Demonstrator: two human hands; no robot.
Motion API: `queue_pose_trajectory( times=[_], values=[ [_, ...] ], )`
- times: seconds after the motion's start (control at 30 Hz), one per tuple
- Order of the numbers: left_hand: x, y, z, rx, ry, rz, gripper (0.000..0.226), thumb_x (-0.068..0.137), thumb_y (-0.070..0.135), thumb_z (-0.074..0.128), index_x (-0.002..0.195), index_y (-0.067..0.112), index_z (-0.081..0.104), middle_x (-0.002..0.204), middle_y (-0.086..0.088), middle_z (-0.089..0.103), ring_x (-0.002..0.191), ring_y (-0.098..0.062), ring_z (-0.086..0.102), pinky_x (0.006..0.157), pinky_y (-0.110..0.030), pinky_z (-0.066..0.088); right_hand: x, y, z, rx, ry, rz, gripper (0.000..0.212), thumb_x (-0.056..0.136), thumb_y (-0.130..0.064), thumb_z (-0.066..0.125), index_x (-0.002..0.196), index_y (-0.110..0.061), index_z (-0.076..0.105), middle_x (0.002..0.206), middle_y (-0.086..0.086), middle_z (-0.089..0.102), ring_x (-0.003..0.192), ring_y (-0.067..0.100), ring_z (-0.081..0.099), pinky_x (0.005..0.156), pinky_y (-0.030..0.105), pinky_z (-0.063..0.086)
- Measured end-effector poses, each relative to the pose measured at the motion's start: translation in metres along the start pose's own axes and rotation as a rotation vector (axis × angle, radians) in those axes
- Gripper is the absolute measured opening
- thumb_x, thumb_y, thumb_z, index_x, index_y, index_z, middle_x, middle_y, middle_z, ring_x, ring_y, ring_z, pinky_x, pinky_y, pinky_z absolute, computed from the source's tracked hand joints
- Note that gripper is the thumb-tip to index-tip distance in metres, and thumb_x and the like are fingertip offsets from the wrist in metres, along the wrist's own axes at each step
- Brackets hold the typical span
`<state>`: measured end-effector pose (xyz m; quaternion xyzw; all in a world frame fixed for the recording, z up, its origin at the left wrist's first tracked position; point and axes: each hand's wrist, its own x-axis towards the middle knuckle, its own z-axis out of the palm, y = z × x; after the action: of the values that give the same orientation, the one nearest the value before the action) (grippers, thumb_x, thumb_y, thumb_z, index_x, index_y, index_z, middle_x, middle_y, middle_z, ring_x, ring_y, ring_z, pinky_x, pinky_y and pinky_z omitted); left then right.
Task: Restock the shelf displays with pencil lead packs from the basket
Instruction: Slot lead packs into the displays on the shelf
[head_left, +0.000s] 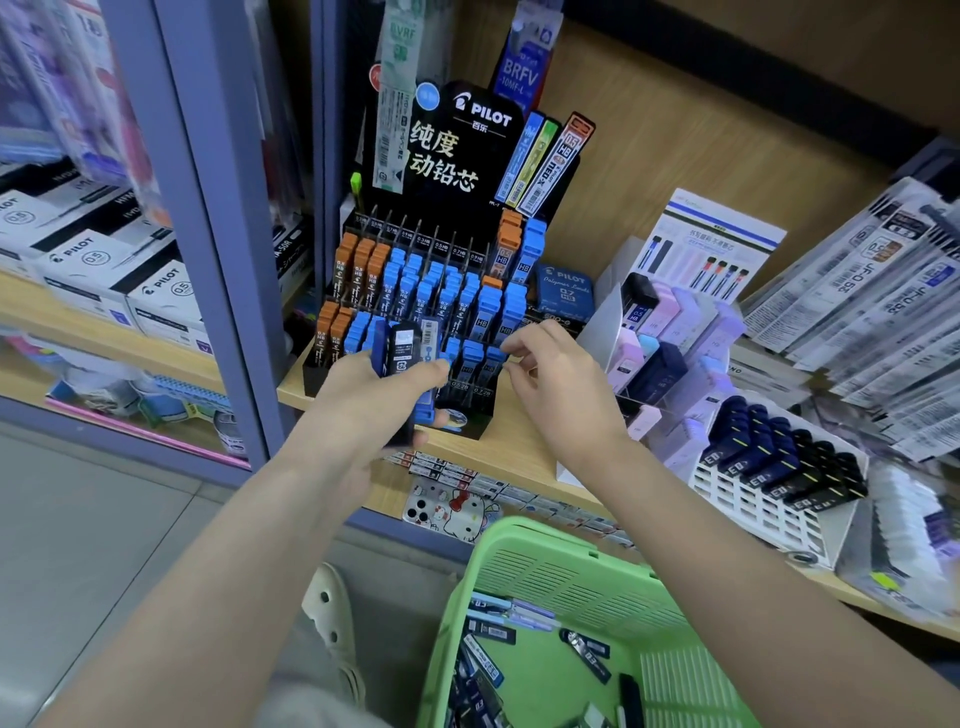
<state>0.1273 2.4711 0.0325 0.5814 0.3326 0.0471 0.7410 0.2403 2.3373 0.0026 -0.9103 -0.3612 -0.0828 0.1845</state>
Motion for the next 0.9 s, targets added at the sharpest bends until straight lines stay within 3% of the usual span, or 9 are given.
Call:
queue_pose_trajectory(
  times=[0.13,0.23,0.33,0.47,0.53,0.63,0.73,0.8,0.9],
  values=[
    [-0.003,-0.002,0.0,0.056,-0.088,-0.004,0.011,0.084,0.019,0.07,0.092,0.016,0.064,0.075,-0.004,0.066,0.042,-0.002,0.057,0.039,-0.015,0.044,-0.011,-0.019,-0.014,0.376,0.069,0.127,0.011,0.096,-0.015,0.05,0.1,-0.018,0.06,0.088,-0.008,0.059,0.075,0.006,0.058,0.074,0.023,0.051],
    [-0.006,-0.005,0.001,0.148,-0.177,0.01,0.011,0.082,0.019,0.072,0.09,0.018,0.065,0.077,-0.001,0.067,0.051,-0.006,0.063,0.04,-0.017,0.043,-0.018,-0.037,-0.029,0.746,-0.101,0.274,0.013,0.097,-0.021,0.048,0.103,-0.018,0.06,0.086,-0.006,0.062,0.065,0.005,0.062,0.065,0.023,0.056],
    [-0.008,-0.006,0.004,0.214,-0.229,0.008,0.011,0.082,0.023,0.072,0.09,0.019,0.067,0.079,0.002,0.071,0.057,-0.008,0.066,0.042,-0.018,0.044,-0.02,-0.042,-0.039,0.946,-0.217,0.391,0.01,0.093,-0.015,0.054,0.101,-0.015,0.061,0.081,0.0,0.061,0.058,0.004,0.061,0.062,0.021,0.057],
    [-0.009,-0.004,0.005,0.151,-0.232,-0.012,0.016,0.085,0.034,0.066,0.09,0.019,0.067,0.077,0.006,0.074,0.052,-0.008,0.061,0.041,-0.018,0.042,-0.02,-0.035,-0.047,1.128,-0.115,0.504,0.011,0.093,-0.007,0.055,0.102,-0.008,0.06,0.076,0.007,0.063,0.059,0.005,0.062,0.062,0.018,0.055],
    [-0.01,-0.003,0.005,0.084,-0.19,-0.003,0.016,0.086,0.032,0.065,0.089,0.016,0.067,0.065,0.006,0.071,0.044,-0.005,0.056,0.038,-0.016,0.04,-0.021,-0.03,-0.05,1.2,-0.086,0.548,0.009,0.093,-0.006,0.054,0.101,-0.005,0.058,0.079,0.008,0.065,0.063,0.008,0.065,0.063,0.019,0.055],
    [-0.008,-0.001,0.004,0.016,-0.083,0.041,0.017,0.086,0.027,0.066,0.093,0.011,0.066,0.047,0.008,0.061,0.033,-0.002,0.047,0.036,-0.013,0.038,-0.027,-0.024,-0.054,1.152,-0.187,0.558,0.002,0.091,-0.006,0.056,0.093,-0.007,0.057,0.081,0.008,0.068,0.068,0.012,0.068,0.067,0.022,0.057],
    [-0.006,-0.002,0.001,0.076,-0.054,0.116,0.018,0.083,0.026,0.069,0.087,0.009,0.066,0.046,0.004,0.053,0.031,-0.004,0.041,0.036,-0.015,0.037,-0.039,-0.023,-0.052,0.812,-0.361,0.411,0.009,0.086,-0.009,0.064,0.085,-0.017,0.059,0.082,-0.001,0.07,0.073,0.004,0.066,0.071,0.016,0.053],
    [-0.007,-0.003,0.002,0.158,-0.101,0.156,0.016,0.082,0.024,0.072,0.079,0.01,0.065,0.044,0.003,0.05,0.032,-0.005,0.04,0.036,-0.016,0.037,-0.044,-0.027,-0.047,0.634,-0.374,0.265,0.018,0.084,-0.012,0.068,0.081,-0.027,0.058,0.08,-0.011,0.065,0.07,-0.005,0.059,0.069,0.009,0.046],
    [-0.009,-0.006,0.006,0.224,-0.167,0.163,0.021,0.08,0.022,0.073,0.069,0.014,0.058,0.042,0.002,0.049,0.032,-0.006,0.04,0.036,-0.017,0.036,-0.046,-0.037,-0.043,0.668,-0.329,0.191,0.023,0.082,-0.014,0.071,0.083,-0.031,0.056,0.077,-0.006,0.063,0.062,-0.002,0.052,0.063,0.01,0.043]
  ],
)
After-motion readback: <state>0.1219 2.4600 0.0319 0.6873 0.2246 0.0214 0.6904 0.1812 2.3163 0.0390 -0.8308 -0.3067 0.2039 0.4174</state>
